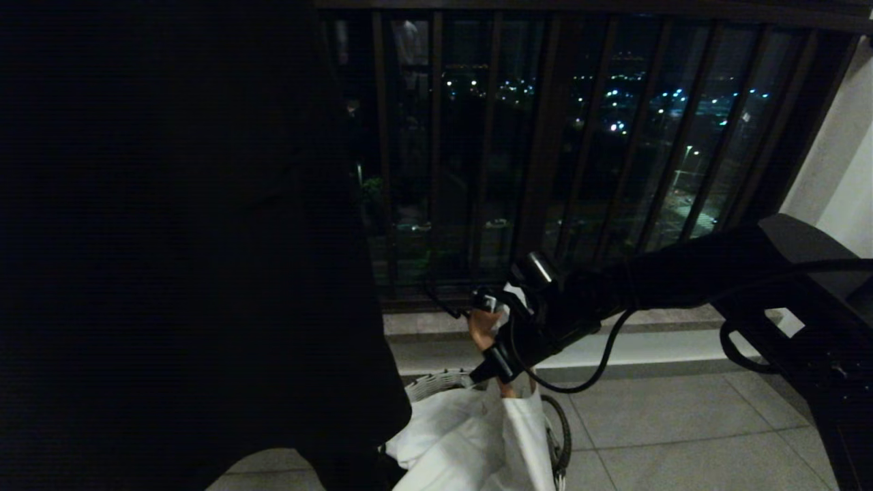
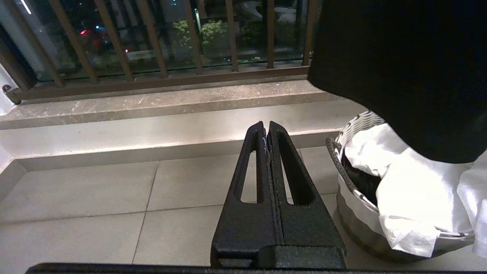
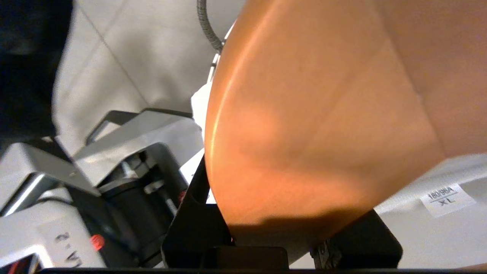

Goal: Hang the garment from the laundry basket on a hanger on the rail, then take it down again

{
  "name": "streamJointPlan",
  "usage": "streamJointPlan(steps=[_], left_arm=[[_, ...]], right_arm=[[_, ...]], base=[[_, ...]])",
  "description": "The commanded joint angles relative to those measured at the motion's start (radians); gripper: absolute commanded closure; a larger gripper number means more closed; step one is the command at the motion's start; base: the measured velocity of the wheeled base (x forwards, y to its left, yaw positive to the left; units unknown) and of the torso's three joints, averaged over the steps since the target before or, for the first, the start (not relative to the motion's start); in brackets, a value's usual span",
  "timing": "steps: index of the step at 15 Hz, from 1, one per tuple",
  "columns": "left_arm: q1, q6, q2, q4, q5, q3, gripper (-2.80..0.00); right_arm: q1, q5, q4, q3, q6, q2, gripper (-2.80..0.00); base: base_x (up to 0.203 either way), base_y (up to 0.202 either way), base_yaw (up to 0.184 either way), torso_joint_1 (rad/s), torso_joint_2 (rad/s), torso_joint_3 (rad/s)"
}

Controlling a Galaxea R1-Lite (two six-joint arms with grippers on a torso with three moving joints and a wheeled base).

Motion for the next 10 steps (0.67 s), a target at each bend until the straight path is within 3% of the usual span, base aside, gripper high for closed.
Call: streamJointPlan(steps=[1,5,7,10], left_arm=[[0.000,0.000,0.000,0.000,0.000,0.003,0.00],[0.000,0.000,0.000,0.000,0.000,0.003,0.00],[0.000,0.000,0.000,0.000,0.000,0.003,0.00],[0.000,0.000,0.000,0.000,0.000,0.003,0.00]], right_arm=[[0.018,-0.035,0.006,-0.037,-0.002,0.042,0.00],[0.045,-0.096,0.181,-0.158,-0.001,0.082,0.00],[0.076,-0.198,0.246,-0.214,-0.001,0.110,0.00],[0.090,-0.258,0.334,-0.302,-0.002,0.176,0.00]], base=[[0.000,0.000,0.000,0.000,0.00,0.000],[0.000,0.000,0.000,0.000,0.00,0.000],[0.000,0.000,0.000,0.000,0.00,0.000],[0.000,0.000,0.000,0.000,0.00,0.000]])
